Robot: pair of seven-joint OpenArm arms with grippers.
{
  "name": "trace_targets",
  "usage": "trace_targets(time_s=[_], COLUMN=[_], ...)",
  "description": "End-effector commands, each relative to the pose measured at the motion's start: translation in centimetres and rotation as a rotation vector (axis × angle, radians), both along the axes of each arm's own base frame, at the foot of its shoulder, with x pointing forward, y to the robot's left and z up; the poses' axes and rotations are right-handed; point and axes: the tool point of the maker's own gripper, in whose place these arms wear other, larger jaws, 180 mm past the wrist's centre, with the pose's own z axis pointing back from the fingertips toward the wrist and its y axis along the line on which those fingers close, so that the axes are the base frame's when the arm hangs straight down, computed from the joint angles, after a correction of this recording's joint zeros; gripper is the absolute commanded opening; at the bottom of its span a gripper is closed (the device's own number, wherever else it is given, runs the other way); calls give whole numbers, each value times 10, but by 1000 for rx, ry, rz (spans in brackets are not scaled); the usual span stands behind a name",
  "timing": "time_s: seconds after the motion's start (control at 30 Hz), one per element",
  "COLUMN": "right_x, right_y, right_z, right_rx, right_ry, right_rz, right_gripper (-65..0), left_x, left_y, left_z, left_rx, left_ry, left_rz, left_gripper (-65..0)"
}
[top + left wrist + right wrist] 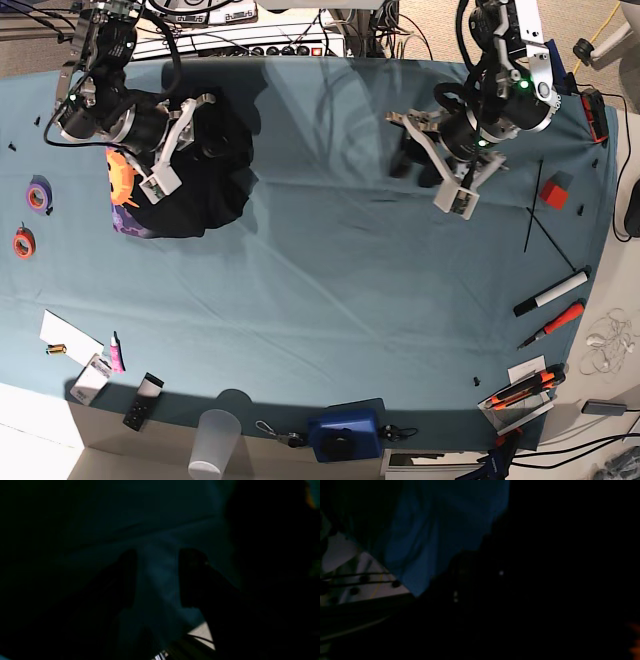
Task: Layout the t-shirt on the table in an organized manner, then fold the t-shirt properly
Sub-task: 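Flip the shirt bundle with the right gripper, exposing the orange sun print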
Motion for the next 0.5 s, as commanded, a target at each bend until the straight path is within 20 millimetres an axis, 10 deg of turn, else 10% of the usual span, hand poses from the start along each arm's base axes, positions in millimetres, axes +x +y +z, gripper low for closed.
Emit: trace_targets(time_s=[0.0, 0.2, 0.47], right_x=[8, 25, 39], right_y=[-8, -72, -65], right_z=[21, 49, -35], right_rx=[-15, -105, 52], right_ry=[-84, -236, -43], right_rz=[-13, -234, -248], right_gripper=[-526, -526, -526], left_x=[2, -3, -17], left_y=[-8, -20, -65], left_z=[15, 27, 26], left_rx=[-45, -115, -53], left_ry=[-56, -93, -147], left_rz=[-32, -95, -263], left_gripper=[-373, -373, -373])
